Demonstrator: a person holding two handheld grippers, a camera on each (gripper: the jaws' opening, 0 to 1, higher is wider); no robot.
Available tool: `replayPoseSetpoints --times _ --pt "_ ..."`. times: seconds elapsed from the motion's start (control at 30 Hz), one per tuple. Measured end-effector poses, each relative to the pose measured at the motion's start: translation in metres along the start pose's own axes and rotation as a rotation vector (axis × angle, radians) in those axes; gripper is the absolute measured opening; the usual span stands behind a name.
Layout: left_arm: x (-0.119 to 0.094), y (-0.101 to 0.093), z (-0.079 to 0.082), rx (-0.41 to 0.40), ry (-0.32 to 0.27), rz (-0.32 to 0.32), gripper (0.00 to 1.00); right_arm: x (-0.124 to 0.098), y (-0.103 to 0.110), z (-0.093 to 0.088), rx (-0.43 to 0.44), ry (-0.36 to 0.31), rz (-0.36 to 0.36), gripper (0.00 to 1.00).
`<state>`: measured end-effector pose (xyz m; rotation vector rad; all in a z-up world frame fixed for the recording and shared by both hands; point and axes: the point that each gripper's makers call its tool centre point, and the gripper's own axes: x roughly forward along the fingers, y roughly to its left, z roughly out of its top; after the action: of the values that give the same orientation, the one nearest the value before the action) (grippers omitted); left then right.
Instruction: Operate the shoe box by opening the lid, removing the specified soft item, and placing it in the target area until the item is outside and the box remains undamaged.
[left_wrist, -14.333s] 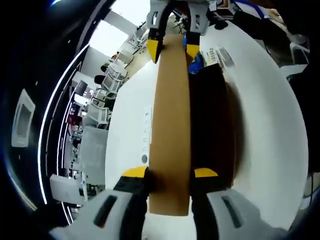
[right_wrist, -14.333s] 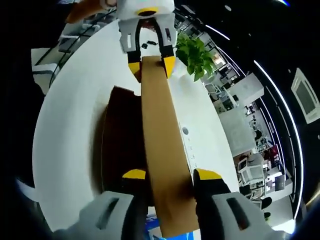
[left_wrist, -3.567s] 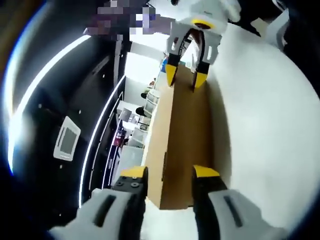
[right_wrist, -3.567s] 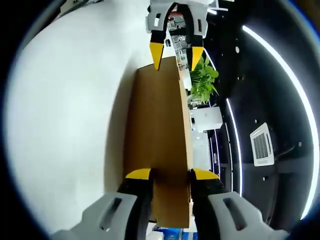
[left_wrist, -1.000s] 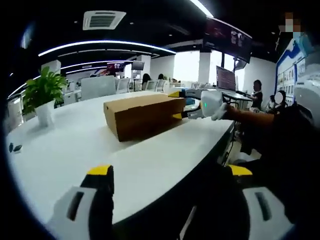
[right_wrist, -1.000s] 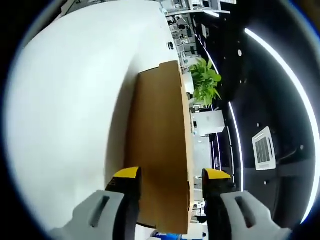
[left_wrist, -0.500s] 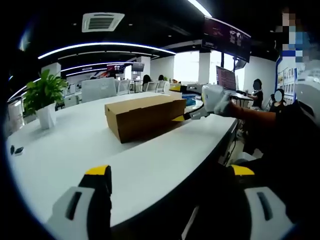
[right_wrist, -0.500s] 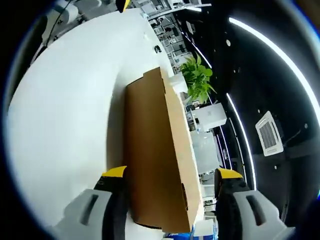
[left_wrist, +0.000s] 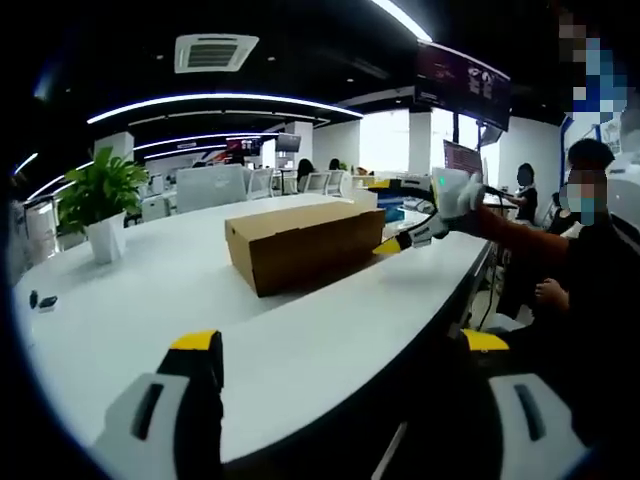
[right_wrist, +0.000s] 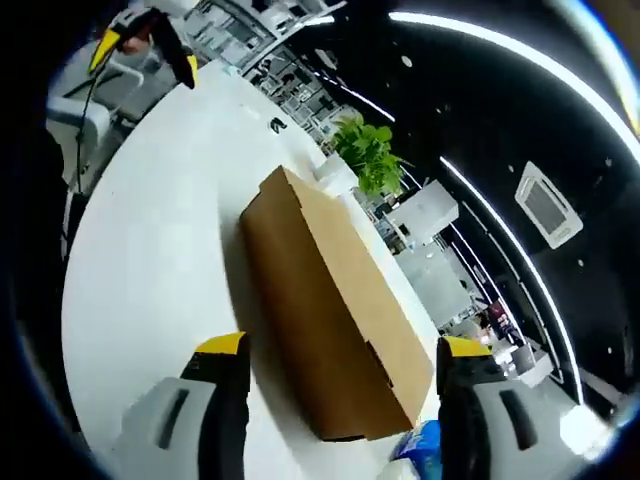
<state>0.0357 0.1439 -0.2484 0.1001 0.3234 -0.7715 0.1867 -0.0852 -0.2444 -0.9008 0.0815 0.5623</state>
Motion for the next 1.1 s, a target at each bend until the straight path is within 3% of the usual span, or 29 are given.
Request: replayPoseSetpoints --times 0.23,0.5,0.63,0.87,1.1 --pt "0.002 -0.004 0.001 0.036 0.019 0.004 0.99 -0.026 0.009 -0.001 0.308 -0.03 0.042 0.84" --pt "0.006 -0.01 0.007 0.023 0.001 0.005 0.99 -0.051 0.013 -0.015 0.449 -0.013 0.05 0.87" --pt "0.008 -0.01 0.008 0.039 0.001 0.014 0.99 -0.072 0.017 -0.019 0.592 -0.032 0.042 0.88" --pt "0.006 -0.012 0.006 0.036 0.004 0.018 0.99 -0.096 0.018 -0.046 0.656 0.034 0.012 0.87" --pt "0.003 -0.004 0.003 0.019 0.013 0.049 0.99 -0.122 0.019 -0.055 0.704 0.033 0.01 0.88"
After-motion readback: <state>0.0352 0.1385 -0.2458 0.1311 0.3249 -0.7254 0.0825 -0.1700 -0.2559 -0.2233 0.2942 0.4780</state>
